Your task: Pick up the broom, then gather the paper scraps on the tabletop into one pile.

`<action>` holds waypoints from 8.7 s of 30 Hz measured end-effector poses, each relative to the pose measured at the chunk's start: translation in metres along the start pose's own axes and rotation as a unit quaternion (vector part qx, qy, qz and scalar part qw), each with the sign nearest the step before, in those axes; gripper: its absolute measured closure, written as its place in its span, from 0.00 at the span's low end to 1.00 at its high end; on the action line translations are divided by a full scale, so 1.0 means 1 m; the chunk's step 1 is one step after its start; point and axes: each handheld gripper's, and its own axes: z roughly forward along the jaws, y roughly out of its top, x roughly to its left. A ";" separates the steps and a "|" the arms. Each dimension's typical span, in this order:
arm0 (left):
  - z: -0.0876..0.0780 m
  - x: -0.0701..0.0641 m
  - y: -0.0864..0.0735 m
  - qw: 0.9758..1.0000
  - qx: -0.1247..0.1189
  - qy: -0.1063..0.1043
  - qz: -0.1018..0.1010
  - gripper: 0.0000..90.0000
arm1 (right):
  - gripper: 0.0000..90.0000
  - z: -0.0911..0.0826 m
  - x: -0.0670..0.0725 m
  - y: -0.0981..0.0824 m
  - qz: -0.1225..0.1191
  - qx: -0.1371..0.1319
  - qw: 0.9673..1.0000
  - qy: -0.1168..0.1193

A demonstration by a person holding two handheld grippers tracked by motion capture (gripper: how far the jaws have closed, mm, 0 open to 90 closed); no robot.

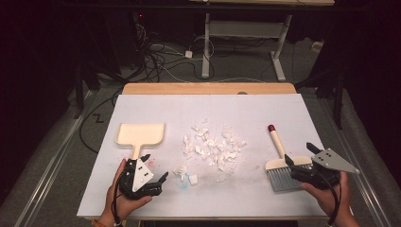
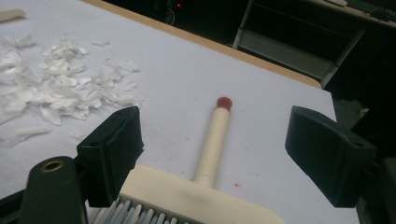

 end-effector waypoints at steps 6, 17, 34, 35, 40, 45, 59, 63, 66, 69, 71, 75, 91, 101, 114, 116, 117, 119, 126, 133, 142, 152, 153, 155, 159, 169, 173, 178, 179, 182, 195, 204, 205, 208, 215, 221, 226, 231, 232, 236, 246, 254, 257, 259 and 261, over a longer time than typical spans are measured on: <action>0.001 -0.002 -0.001 1.000 0.005 -0.005 0.003 0.20 | 0.25 0.034 -0.008 0.012 0.004 0.063 0.998 0.004; 0.007 -0.004 0.001 1.000 0.013 -0.010 0.014 0.20 | 0.47 0.122 -0.027 -0.001 0.088 0.258 0.961 0.034; 0.008 -0.005 0.002 1.000 0.013 -0.019 0.017 0.19 | 0.78 0.132 -0.029 0.001 0.087 0.245 0.964 0.063; 0.007 -0.005 0.002 1.000 0.012 -0.018 0.017 0.19 | 0.78 0.131 -0.029 0.001 0.087 0.241 0.965 0.062; 0.005 -0.005 0.002 1.000 0.008 -0.016 0.014 0.19 | 0.78 0.116 -0.031 0.010 0.088 0.184 0.979 0.028; 0.004 -0.004 0.002 1.000 0.008 -0.015 0.012 0.19 | 0.78 0.089 -0.029 0.026 0.078 0.098 0.992 0.005; -0.005 -0.022 0.055 0.994 -0.060 -0.085 -0.018 0.19 | 0.78 0.026 -0.011 0.064 0.098 -0.058 0.993 -0.014; 0.005 -0.055 0.098 0.985 -0.092 -0.146 0.010 0.19 | 0.78 0.017 0.003 0.072 0.104 -0.082 0.991 -0.009; 0.025 -0.084 0.125 0.978 -0.105 -0.174 0.045 0.19 | 0.78 0.014 0.015 0.077 0.100 -0.088 0.991 0.007; 0.048 -0.108 0.141 0.972 -0.101 -0.207 0.049 0.20 | 0.78 0.011 0.029 0.079 0.088 -0.097 0.991 0.018; 0.061 -0.122 0.146 0.970 -0.099 -0.216 0.056 0.21 | 0.78 0.009 0.039 0.080 0.084 -0.100 0.991 0.026; 0.082 -0.135 0.149 0.969 -0.094 -0.226 0.032 0.23 | 0.78 0.007 0.060 0.080 0.057 -0.101 0.992 0.052; 0.068 -0.103 0.127 0.967 -0.087 -0.240 0.014 0.69 | 0.77 -0.011 0.100 0.082 0.033 -0.108 0.987 0.117; 0.039 -0.063 0.114 0.962 -0.063 -0.266 0.029 0.72 | 0.60 -0.015 0.102 0.085 -0.028 -0.126 0.975 0.182; 0.018 -0.048 0.101 0.949 -0.056 -0.303 0.072 0.72 | 0.41 0.031 0.094 0.059 -0.143 -0.027 0.920 0.364; 0.019 -0.049 0.102 0.941 -0.060 -0.323 0.077 0.72 | 0.41 0.037 0.100 0.056 -0.154 -0.009 0.905 0.397; 0.019 -0.050 0.102 0.939 -0.059 -0.330 0.082 0.72 | 0.41 0.039 0.103 0.055 -0.164 -0.006 0.902 0.399; 0.020 -0.052 0.102 0.935 -0.060 -0.339 0.089 0.72 | 0.45 0.043 0.108 0.052 -0.173 -0.001 0.889 0.423; 0.021 -0.052 0.100 0.923 -0.076 -0.365 0.093 0.71 | 0.70 0.049 0.116 0.044 -0.191 0.003 0.855 0.483; 0.016 -0.048 0.096 0.958 -0.082 -0.260 0.088 0.41 | 0.75 0.043 0.114 0.049 -0.193 -0.003 0.869 0.455; 0.001 -0.031 0.064 0.992 -0.070 -0.087 0.060 0.18 | 0.76 0.042 0.089 0.058 -0.149 -0.006 0.910 0.386; -0.015 -0.003 0.002 1.000 -0.013 -0.007 0.006 0.17 | 0.76 0.048 0.066 0.070 -0.120 -0.009 0.943 0.311; -0.018 -0.001 -0.006 1.000 -0.008 0.003 0.003 0.17 | 0.76 0.048 0.064 0.071 -0.120 -0.008 0.945 0.306; -0.020 -0.002 -0.011 1.000 -0.006 -0.002 -0.003 0.17 | 0.76 0.049 0.061 0.074 -0.116 -0.008 0.949 0.292; -0.021 -0.005 -0.014 1.000 0.002 0.001 0.003 0.17 | 0.76 0.052 0.054 0.078 -0.119 -0.006 0.956 0.268; -0.027 -0.003 -0.024 1.000 0.016 0.004 -0.020 0.17 | 0.76 0.070 0.035 0.078 -0.092 0.015 0.970 0.225; -0.027 -0.003 -0.025 1.000 0.018 0.005 -0.011 0.17 | 0.76 0.075 0.032 0.077 -0.090 0.029 0.974 0.207; -0.028 -0.004 -0.026 1.000 0.023 0.003 -0.015 0.18 | 0.76 0.081 0.026 0.074 -0.086 0.041 0.978 0.184; -0.027 -0.004 -0.026 1.000 0.024 0.003 -0.015 0.18 | 0.76 0.082 0.025 0.074 -0.087 0.044 0.979 0.180; -0.026 -0.004 -0.025 1.000 0.023 0.003 -0.009 0.18 | 0.75 0.084 0.022 0.073 -0.090 0.048 0.981 0.164; -0.022 -0.002 -0.026 1.000 0.031 0.000 -0.001 0.18 | 0.76 0.120 0.005 0.047 -0.111 0.123 0.985 0.039; -0.025 -0.006 -0.026 0.999 0.035 -0.005 0.004 0.18 | 0.76 0.134 0.031 0.040 -0.173 0.157 0.972 0.039; -0.025 -0.006 -0.026 0.999 0.033 -0.006 0.003 0.18 | 0.76 0.134 0.035 0.040 -0.177 0.159 0.970 0.044; -0.024 -0.006 -0.027 0.999 0.036 -0.005 0.004 0.18 | 0.76 0.132 0.045 0.042 -0.184 0.149 0.970 0.063; -0.023 -0.006 -0.027 0.999 0.039 -0.010 0.007 0.18 | 0.76 0.123 0.071 0.049 -0.177 0.132 0.967 0.126; -0.022 -0.006 -0.026 0.999 0.040 -0.014 0.007 0.18 | 0.76 0.104 0.094 0.058 -0.187 0.119 0.958 0.181; -0.023 -0.006 -0.026 0.999 0.038 -0.015 0.006 0.18 | 0.76 0.087 0.098 0.068 -0.204 0.093 0.959 0.174; -0.024 -0.006 -0.025 0.999 0.036 -0.009 0.004 0.18 | 0.76 0.078 0.081 0.076 -0.182 0.069 0.966 0.168; -0.025 -0.005 -0.025 0.999 0.031 -0.009 -0.004 0.18 | 0.76 0.078 0.077 0.078 -0.173 0.065 0.969 0.164; -0.026 -0.001 -0.026 0.999 0.024 -0.006 -0.031 0.18 | 0.76 0.088 0.062 0.085 -0.152 0.054 0.977 0.141; -0.023 0.000 -0.025 0.999 0.022 -0.013 -0.033 0.18 | 0.76 0.165 0.060 0.094 -0.183 0.086 0.977 0.063; -0.022 -0.001 -0.027 0.999 0.023 -0.022 -0.032 0.19 | 0.76 0.226 0.074 0.092 -0.198 0.121 0.971 0.048; -0.022 -0.001 -0.027 0.999 0.022 -0.025 -0.031 0.19 | 0.76 0.236 0.084 0.093 -0.185 0.121 0.974 0.056; -0.022 -0.001 -0.028 0.999 0.023 -0.026 -0.032 0.19 | 0.76 0.238 0.092 0.093 -0.196 0.118 0.972 0.061; -0.021 -0.001 -0.028 0.999 0.023 -0.028 -0.031 0.19 | 0.76 0.235 0.097 0.093 -0.192 0.108 0.971 0.090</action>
